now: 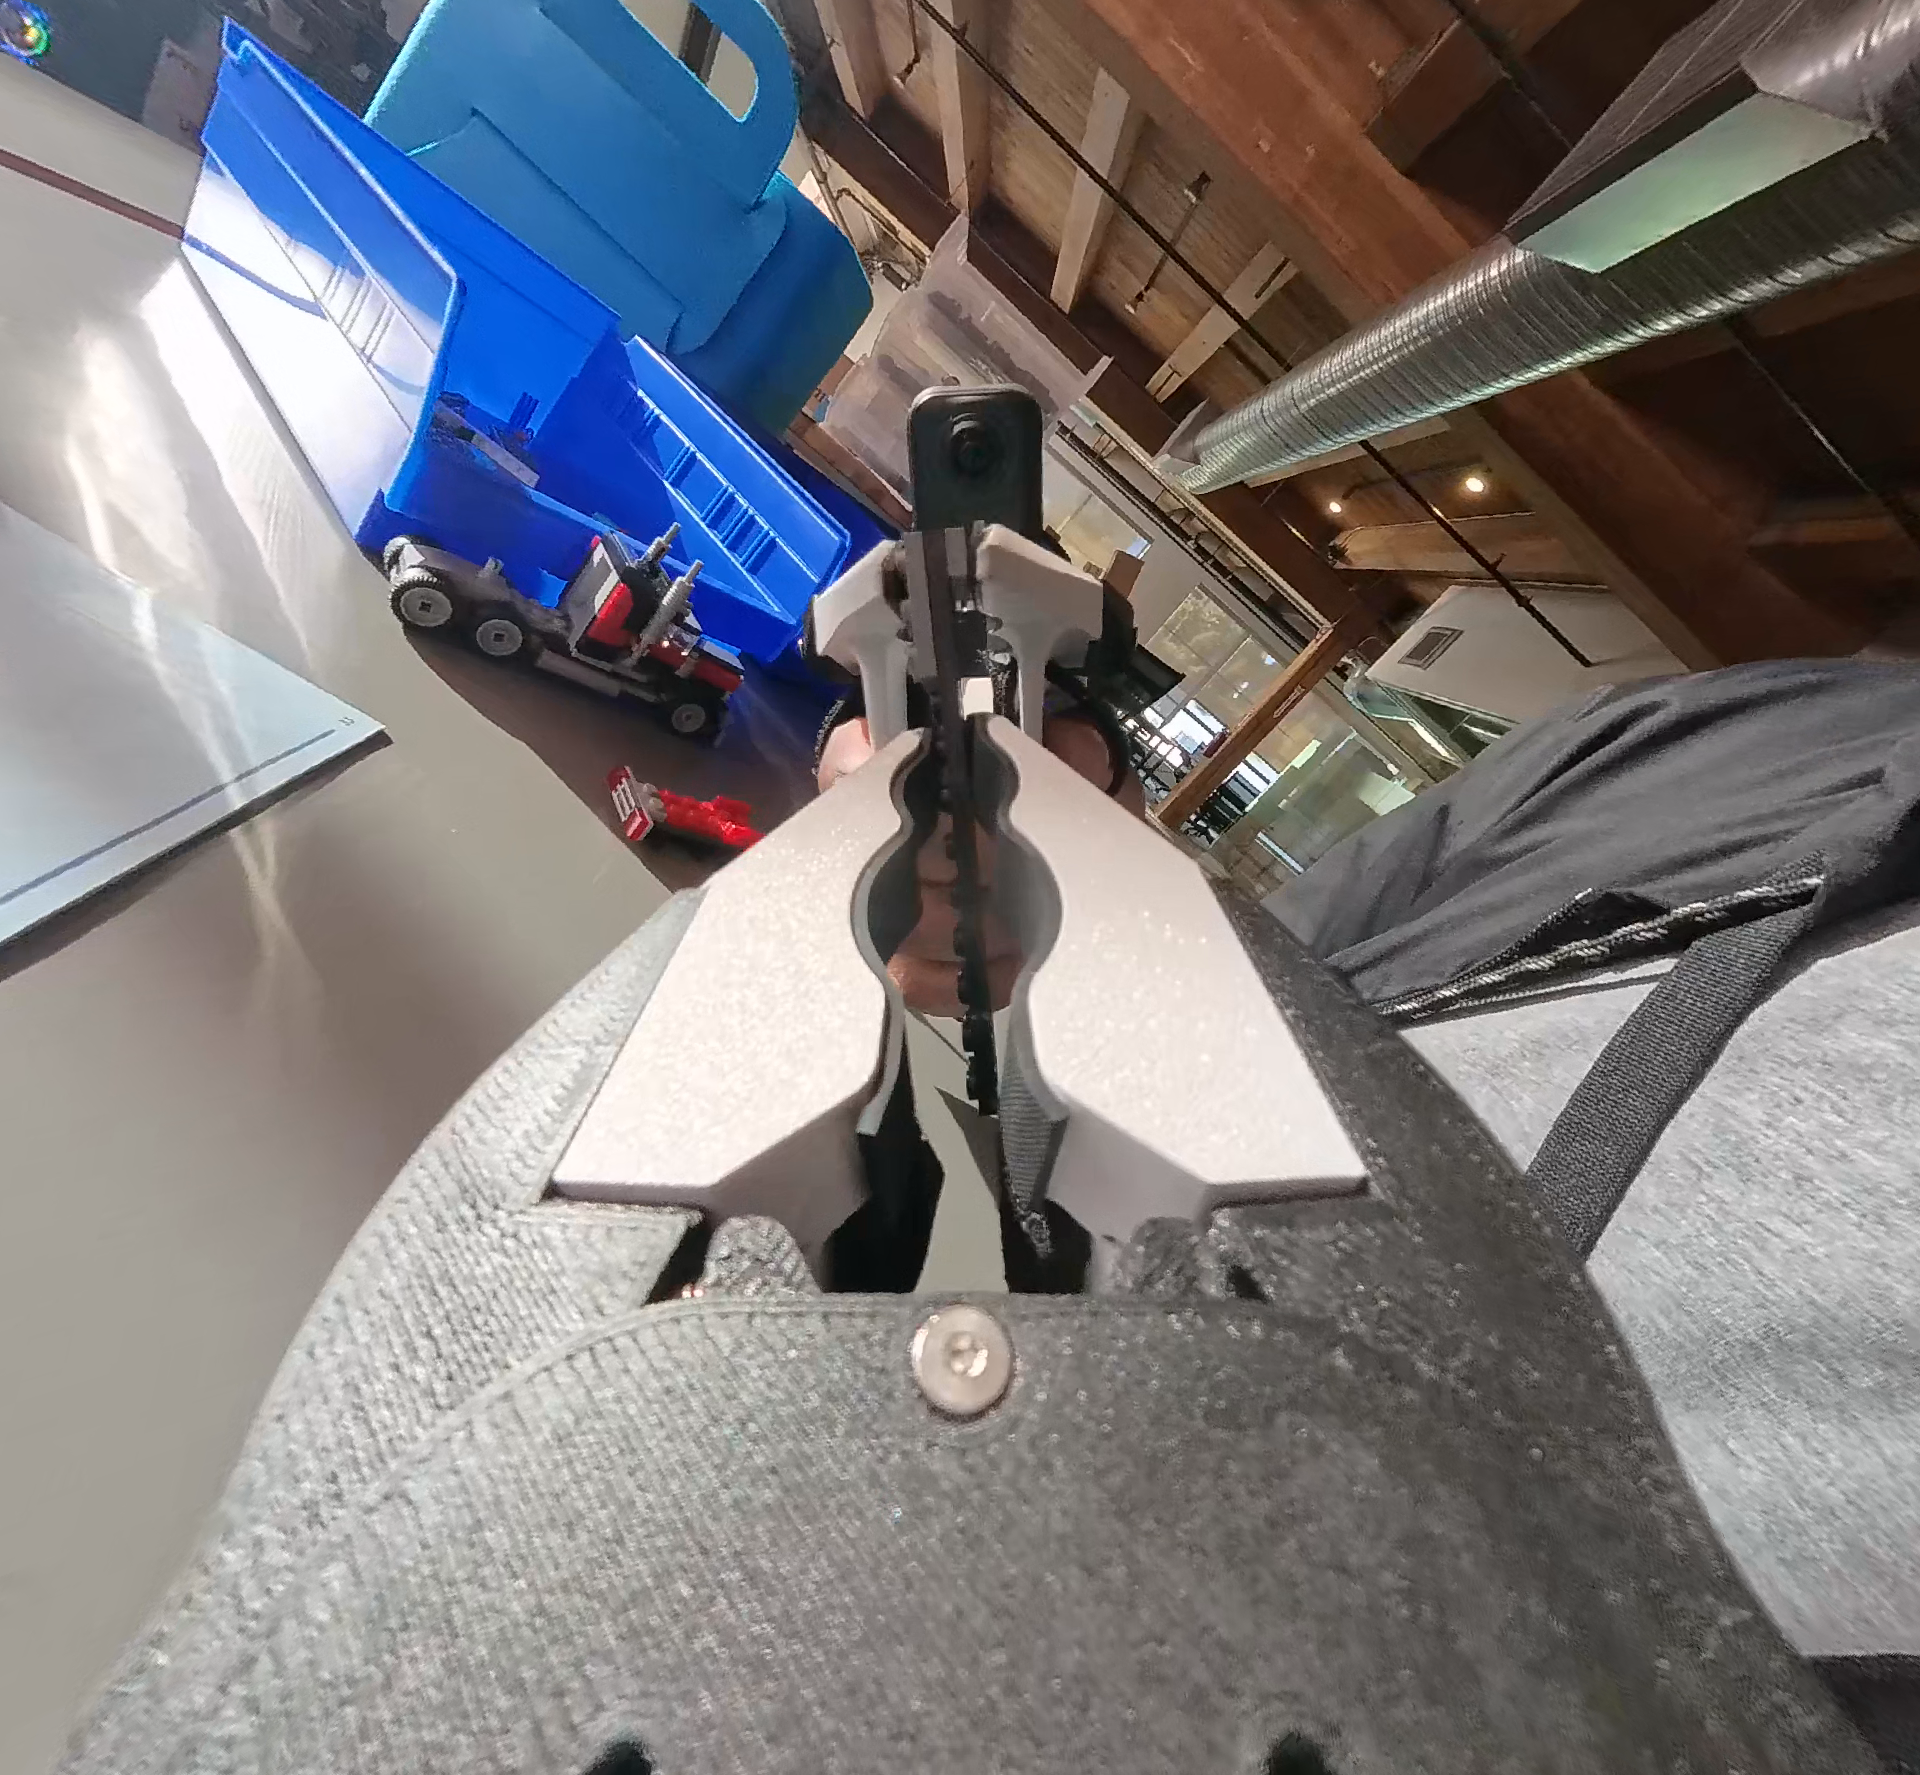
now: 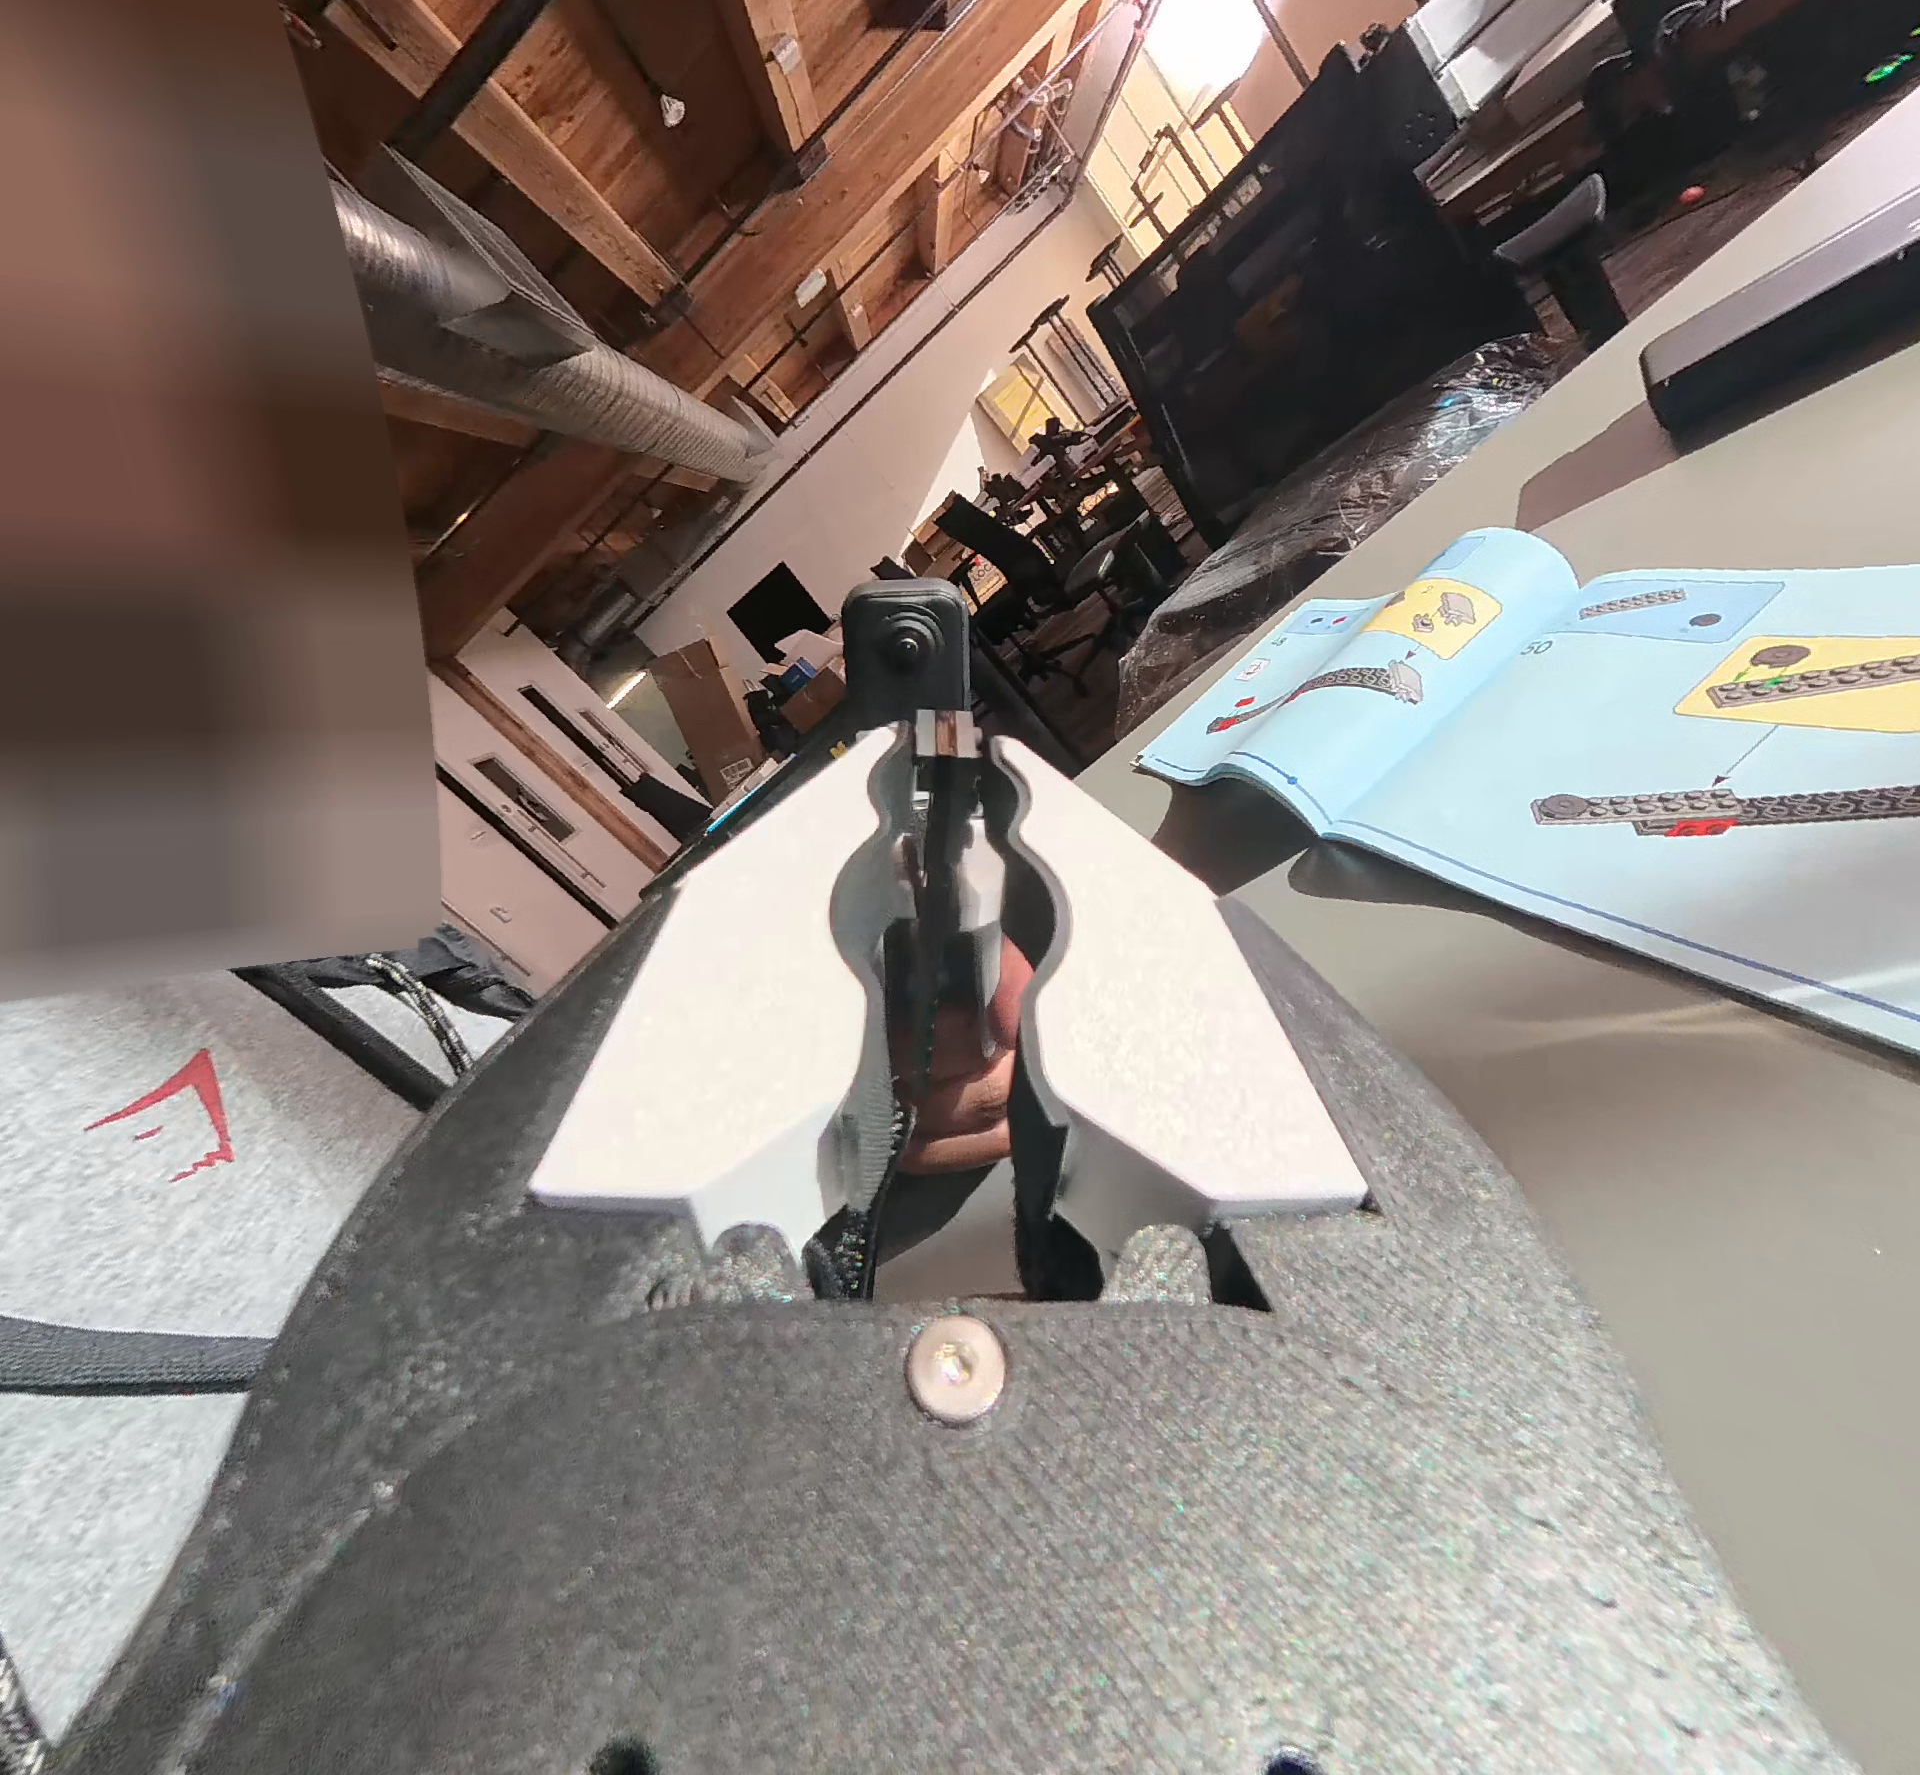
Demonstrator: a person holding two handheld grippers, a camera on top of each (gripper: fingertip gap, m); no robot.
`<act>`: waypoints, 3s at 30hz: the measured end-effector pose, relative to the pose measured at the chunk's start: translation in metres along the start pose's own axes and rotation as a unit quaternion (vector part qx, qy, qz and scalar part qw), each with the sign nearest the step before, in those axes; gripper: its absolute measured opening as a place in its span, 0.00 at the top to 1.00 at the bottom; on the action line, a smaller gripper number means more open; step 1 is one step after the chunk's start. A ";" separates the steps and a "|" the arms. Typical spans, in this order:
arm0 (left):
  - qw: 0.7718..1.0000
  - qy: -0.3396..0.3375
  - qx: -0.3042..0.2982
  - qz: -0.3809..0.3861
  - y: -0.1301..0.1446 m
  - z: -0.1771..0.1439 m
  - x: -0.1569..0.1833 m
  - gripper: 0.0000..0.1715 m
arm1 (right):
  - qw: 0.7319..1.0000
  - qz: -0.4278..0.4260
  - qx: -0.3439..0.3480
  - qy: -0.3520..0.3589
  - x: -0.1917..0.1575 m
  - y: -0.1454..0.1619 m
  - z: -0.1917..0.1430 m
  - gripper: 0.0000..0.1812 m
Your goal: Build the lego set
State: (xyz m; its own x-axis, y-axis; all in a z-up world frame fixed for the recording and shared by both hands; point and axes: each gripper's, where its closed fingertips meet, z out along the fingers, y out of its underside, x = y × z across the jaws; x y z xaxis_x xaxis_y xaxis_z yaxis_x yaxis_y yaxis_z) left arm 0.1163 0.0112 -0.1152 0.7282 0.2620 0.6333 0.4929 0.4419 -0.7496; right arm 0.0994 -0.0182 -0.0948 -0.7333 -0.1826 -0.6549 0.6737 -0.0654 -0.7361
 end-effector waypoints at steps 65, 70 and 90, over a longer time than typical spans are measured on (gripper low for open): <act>0.957 -0.108 0.020 -0.267 0.036 0.016 -0.041 0.97 | 0.876 -0.309 -0.313 0.199 0.034 0.030 -0.047 0.90; 0.952 -0.115 0.027 -0.283 0.037 0.016 -0.045 0.97 | 0.861 -0.325 -0.331 0.208 0.040 0.034 -0.042 0.90; 0.948 -0.110 0.029 -0.296 0.037 0.015 -0.046 0.97 | 0.839 -0.371 -0.323 0.232 0.048 0.034 -0.035 0.86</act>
State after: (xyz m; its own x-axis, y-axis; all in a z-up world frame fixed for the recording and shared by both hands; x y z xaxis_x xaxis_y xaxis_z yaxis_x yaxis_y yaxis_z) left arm 0.0940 0.0282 -0.1696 0.2120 0.1233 0.9695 0.7531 0.6116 -0.2425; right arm 0.0834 0.0046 -0.1572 -0.9867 0.0857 0.1382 -0.0633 0.5806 -0.8117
